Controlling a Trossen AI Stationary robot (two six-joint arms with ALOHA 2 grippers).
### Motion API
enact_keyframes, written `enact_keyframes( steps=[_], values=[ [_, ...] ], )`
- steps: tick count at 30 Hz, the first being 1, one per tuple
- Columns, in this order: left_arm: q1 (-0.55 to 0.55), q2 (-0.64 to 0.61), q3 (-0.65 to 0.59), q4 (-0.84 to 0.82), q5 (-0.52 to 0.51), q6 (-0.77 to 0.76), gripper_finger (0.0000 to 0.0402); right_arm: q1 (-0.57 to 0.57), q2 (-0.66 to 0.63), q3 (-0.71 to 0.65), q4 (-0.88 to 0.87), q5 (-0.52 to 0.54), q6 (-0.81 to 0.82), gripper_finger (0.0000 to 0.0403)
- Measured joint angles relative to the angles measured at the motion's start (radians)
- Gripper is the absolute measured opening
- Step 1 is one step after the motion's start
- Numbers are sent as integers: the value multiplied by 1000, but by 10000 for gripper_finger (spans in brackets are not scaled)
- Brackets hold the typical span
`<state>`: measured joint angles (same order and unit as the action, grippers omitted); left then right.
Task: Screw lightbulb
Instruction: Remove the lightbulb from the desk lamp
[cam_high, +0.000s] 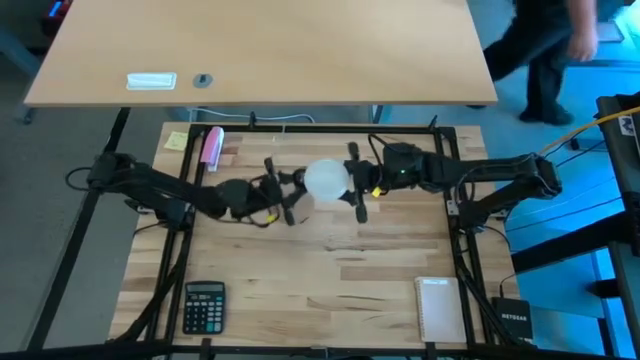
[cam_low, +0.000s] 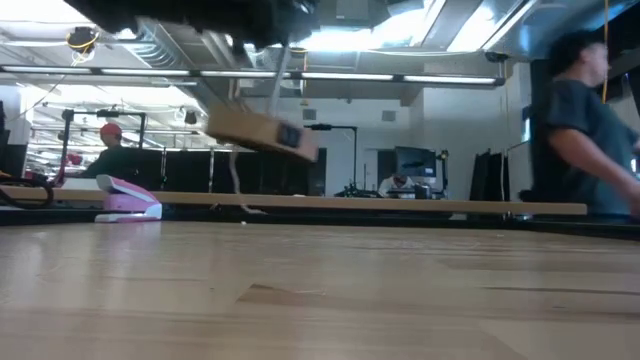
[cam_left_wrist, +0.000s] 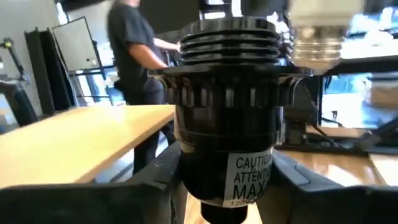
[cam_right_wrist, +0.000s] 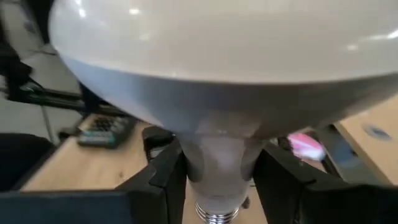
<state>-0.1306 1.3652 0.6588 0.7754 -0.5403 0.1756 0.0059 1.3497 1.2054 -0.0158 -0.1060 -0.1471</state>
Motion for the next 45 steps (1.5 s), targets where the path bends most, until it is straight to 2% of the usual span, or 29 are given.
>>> enact_keyframes(
  steps=[5, 9, 12, 14, 21, 26, 30, 38, 45],
  values=[
    [79, 133, -14, 122, 141, -91, 126, 0, -30, -21, -89, 70, -8, 151],
    [92, 250, -14, 230, 157, -119, 126, 0, -41, -106, -104, 101, -5, 151],
    [91, 307, -14, 253, 158, -111, 126, 0, -71, -179, -93, 133, 18, 151],
    [91, 319, -14, 246, 161, -121, 130, 0, -100, -227, -98, 150, 41, 151],
    [89, 308, -12, 148, 160, -117, 192, 1, -231, -346, -108, 185, 113, 151],
    [80, 308, -12, 102, 160, -118, 206, 1, -265, -363, -191, 195, 160, 151],
    [76, 244, 0, -41, 161, -140, 208, 1, -248, -364, -285, 196, 199, 151],
    [67, 14, 12, -588, 160, -253, 209, 0, -128, -365, -345, 204, 222, 151],
    [36, -116, 11, -816, 160, -337, 210, 0, 66, -366, -367, 202, 195, 151]
  ],
)
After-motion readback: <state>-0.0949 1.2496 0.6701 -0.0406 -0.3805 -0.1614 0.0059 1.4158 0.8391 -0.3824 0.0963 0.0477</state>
